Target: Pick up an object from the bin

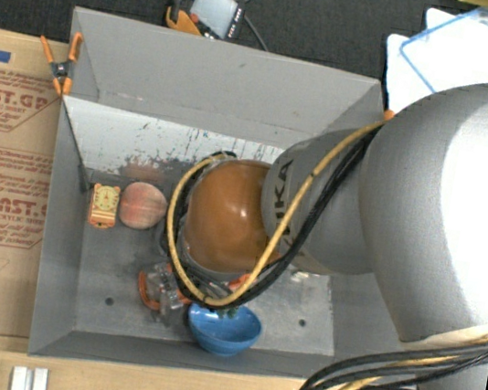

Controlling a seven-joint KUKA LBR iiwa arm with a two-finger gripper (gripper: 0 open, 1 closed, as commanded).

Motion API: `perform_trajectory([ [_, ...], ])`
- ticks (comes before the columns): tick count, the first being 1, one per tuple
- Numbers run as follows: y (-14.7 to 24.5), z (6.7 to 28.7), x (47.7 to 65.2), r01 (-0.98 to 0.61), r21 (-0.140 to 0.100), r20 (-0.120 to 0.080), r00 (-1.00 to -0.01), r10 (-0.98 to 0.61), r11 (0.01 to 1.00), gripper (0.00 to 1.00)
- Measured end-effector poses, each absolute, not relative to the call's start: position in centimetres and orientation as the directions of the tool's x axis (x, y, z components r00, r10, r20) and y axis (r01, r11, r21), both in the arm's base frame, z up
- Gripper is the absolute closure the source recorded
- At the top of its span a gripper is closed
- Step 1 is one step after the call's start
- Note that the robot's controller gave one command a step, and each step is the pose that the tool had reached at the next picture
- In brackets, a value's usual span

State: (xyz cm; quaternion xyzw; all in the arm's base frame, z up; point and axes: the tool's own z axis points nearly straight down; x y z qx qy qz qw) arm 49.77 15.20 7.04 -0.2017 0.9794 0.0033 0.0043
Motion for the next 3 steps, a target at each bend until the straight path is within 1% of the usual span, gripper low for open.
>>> perform_trajectory([
  [1,13.4,8.4,49.7,-0.385,0.004,-0.012,-0.923,-0.385,0.923,1.00],
  [2,14.2,8.4,49.6,-0.390,0.007,-0.010,-0.921,-0.390,0.921,1.00],
  [3,8.5,7.0,51.1,-0.368,0.004,-0.011,-0.930,-0.368,0.930,1.00],
])
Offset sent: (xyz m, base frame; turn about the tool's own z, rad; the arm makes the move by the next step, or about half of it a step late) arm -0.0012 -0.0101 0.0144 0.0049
